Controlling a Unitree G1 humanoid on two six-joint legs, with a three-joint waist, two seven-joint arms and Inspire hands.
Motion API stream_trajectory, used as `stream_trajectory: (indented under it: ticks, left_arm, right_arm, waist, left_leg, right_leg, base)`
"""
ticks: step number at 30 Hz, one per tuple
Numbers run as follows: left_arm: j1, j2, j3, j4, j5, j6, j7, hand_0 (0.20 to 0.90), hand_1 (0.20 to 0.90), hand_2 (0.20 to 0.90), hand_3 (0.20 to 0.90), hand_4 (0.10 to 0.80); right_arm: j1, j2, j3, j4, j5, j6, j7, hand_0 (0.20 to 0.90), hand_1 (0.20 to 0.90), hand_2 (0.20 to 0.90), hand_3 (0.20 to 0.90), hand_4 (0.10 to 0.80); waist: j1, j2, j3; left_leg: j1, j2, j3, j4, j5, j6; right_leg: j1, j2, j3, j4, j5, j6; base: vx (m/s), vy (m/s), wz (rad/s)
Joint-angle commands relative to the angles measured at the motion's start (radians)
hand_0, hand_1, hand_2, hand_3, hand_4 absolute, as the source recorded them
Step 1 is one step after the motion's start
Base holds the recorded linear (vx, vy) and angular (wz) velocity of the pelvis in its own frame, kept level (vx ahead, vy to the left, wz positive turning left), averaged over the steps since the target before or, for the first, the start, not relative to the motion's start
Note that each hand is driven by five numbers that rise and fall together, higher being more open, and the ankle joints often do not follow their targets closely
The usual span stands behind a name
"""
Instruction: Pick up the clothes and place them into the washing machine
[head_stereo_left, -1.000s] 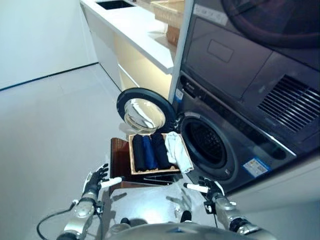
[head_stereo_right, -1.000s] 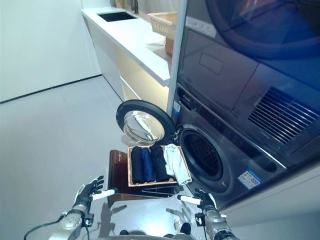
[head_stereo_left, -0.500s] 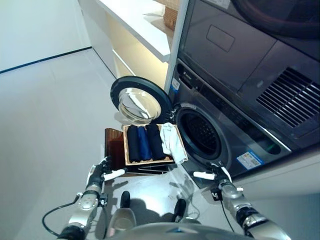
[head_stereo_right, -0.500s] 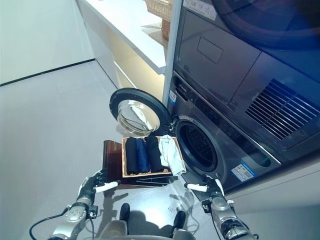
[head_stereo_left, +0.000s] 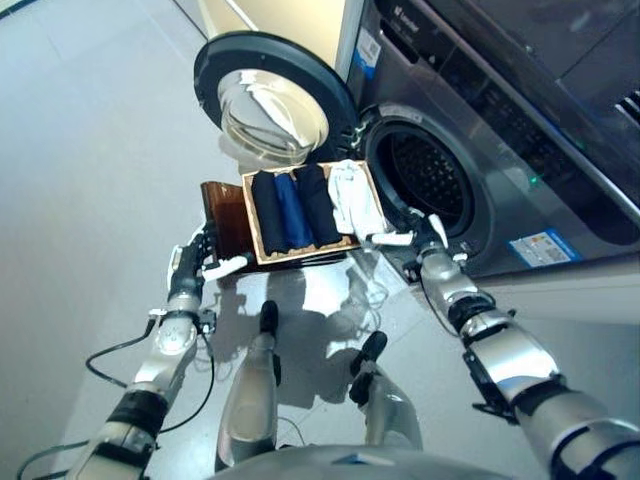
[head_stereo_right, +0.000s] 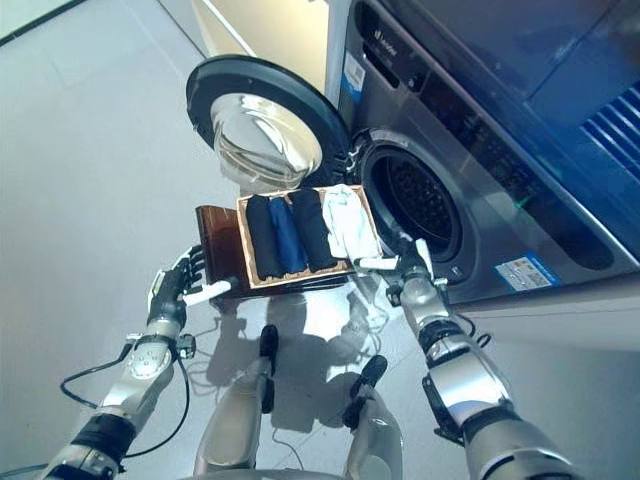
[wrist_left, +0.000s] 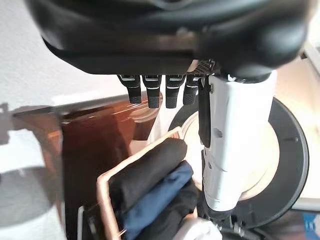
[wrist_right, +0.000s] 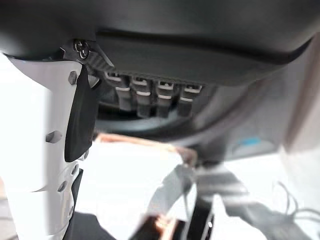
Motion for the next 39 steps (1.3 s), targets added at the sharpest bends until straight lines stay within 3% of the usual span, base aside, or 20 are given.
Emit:
stream_trajectory:
  ticks: [1, 6, 7, 18, 38, 39]
  left_arm:
    - [-0.045, 0.068, -0.016, -0.124, -0.001, -0.078, 0.023, 0.9, 0.9, 0.9, 0.9, 0.8]
    - [-0.052, 0.082, -0.028, -0.168, 0.0, -0.081, 0.016, 0.9, 0.9, 0.9, 0.9, 0.8]
    - [-0.051, 0.082, -0.028, -0.167, 0.0, -0.081, 0.016, 0.9, 0.9, 0.9, 0.9, 0.8]
    - [-0.068, 0.093, 0.006, -0.333, -0.013, -0.098, 0.055, 0.9, 0.9, 0.9, 0.9, 0.8]
    - [-0.099, 0.1, 0.029, -0.447, -0.002, -0.13, 0.131, 0.9, 0.9, 0.9, 0.9, 0.8]
    - [-0.099, 0.103, 0.031, -0.461, 0.002, -0.133, 0.137, 0.9, 0.9, 0.9, 0.9, 0.8]
  right_arm:
    - [-0.118, -0.076, 0.013, 0.023, -0.022, -0.027, -0.046, 0.9, 0.9, 0.9, 0.9, 0.8]
    - [-0.181, -0.096, 0.014, 0.073, -0.034, -0.019, -0.049, 0.9, 0.9, 0.9, 0.9, 0.8]
    - [-0.181, -0.095, 0.014, 0.074, -0.034, -0.019, -0.049, 0.9, 0.9, 0.9, 0.9, 0.8]
    - [-0.341, -0.184, 0.044, 0.138, -0.055, -0.004, -0.071, 0.9, 0.9, 0.9, 0.9, 0.8]
    - [-0.444, -0.225, 0.062, 0.216, -0.062, 0.0, -0.11, 0.9, 0.9, 0.9, 0.9, 0.8]
    - [-0.461, -0.245, 0.065, 0.232, -0.073, 0.008, -0.113, 0.804, 0.804, 0.804, 0.804, 0.731]
  waist:
    - [0.012, -0.018, -0.026]
    - [0.023, -0.006, -0.021]
    - [0.024, -0.005, -0.027]
    - [0.05, 0.025, 0.04]
    - [0.1, 0.046, 0.067]
    - [0.107, 0.053, 0.073]
  left_leg:
    - [-0.089, -0.011, -0.005, 0.082, -0.081, -0.053]
    - [-0.118, -0.021, -0.018, 0.082, -0.078, -0.051]
    - [-0.107, -0.016, -0.026, 0.081, -0.105, -0.061]
    - [-0.256, -0.038, -0.059, 0.154, -0.119, -0.047]
    - [-0.46, -0.084, -0.09, 0.244, -0.146, -0.032]
    - [-0.476, -0.089, -0.09, 0.247, -0.147, -0.033]
  right_leg:
    - [0.049, -0.096, 0.03, 0.019, -0.026, 0.101]
    - [0.029, -0.099, 0.029, 0.021, -0.026, 0.107]
    - [0.037, -0.092, 0.038, 0.024, -0.047, 0.118]
    - [-0.113, -0.107, 0.06, 0.161, -0.086, 0.107]
    - [-0.23, -0.116, 0.035, 0.216, -0.124, 0.104]
    - [-0.241, -0.12, 0.032, 0.218, -0.126, 0.106]
  base:
    - [0.068, -0.003, 0.08]
    - [0.03, -0.006, 0.01]
    - [0.078, -0.025, 0.04]
    - [-0.02, 0.028, 0.09]
    - [0.018, 0.022, 0.11]
    - [-0.014, 0.026, 0.04]
